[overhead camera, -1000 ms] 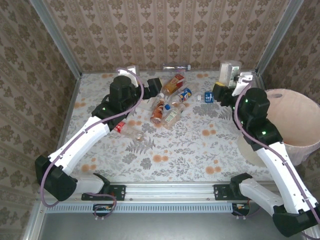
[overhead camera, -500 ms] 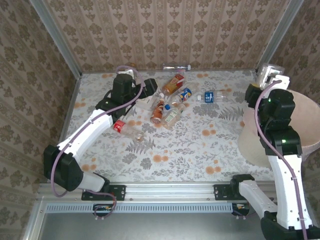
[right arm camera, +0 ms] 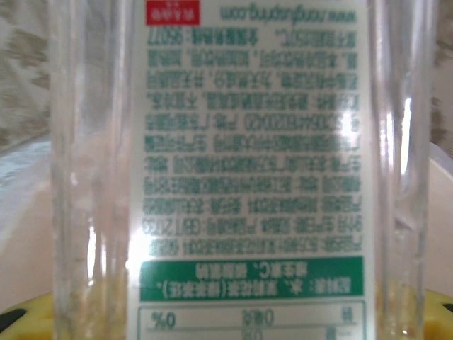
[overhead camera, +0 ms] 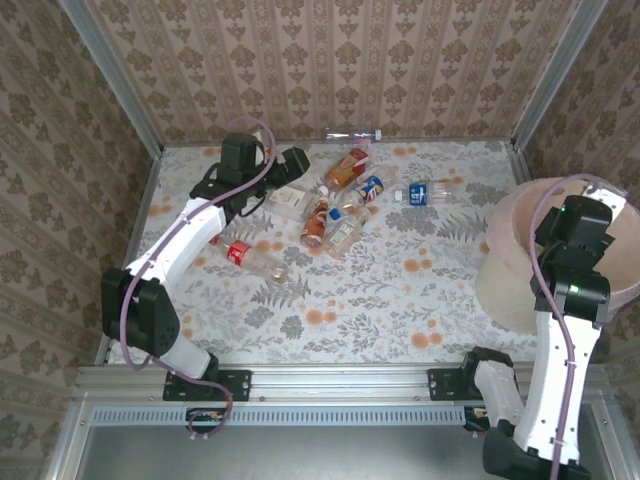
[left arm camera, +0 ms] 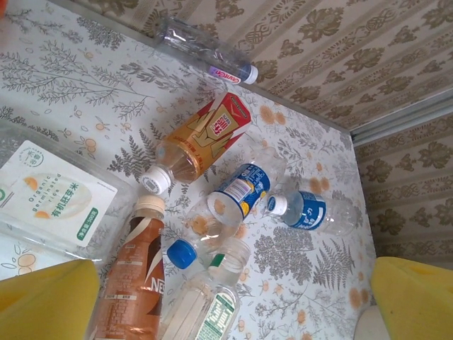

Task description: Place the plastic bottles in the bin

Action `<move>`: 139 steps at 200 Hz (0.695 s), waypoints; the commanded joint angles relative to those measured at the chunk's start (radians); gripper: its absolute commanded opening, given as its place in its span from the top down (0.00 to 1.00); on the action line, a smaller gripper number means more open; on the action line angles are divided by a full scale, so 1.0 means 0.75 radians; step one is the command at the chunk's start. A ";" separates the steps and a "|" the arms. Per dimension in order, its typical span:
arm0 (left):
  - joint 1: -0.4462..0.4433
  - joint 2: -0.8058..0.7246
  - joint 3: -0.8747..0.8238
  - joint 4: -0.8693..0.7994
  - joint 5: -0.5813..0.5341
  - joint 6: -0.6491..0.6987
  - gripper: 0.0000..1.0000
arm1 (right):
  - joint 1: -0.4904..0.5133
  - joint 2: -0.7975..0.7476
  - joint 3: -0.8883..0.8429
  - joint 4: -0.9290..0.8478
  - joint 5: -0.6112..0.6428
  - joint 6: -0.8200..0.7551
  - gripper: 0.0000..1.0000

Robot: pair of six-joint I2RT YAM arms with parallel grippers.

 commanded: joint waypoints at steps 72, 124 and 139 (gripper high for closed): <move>0.010 -0.018 0.084 -0.274 -0.109 -0.060 0.00 | -0.344 0.132 -0.078 -0.039 0.017 0.010 0.50; 0.011 -0.097 0.015 -0.321 -0.238 -0.082 0.00 | -0.356 0.192 -0.057 -0.088 -0.003 0.068 0.32; 0.011 -0.112 -0.003 -0.322 -0.253 -0.084 0.00 | -0.356 0.193 -0.041 -0.093 -0.045 0.082 0.24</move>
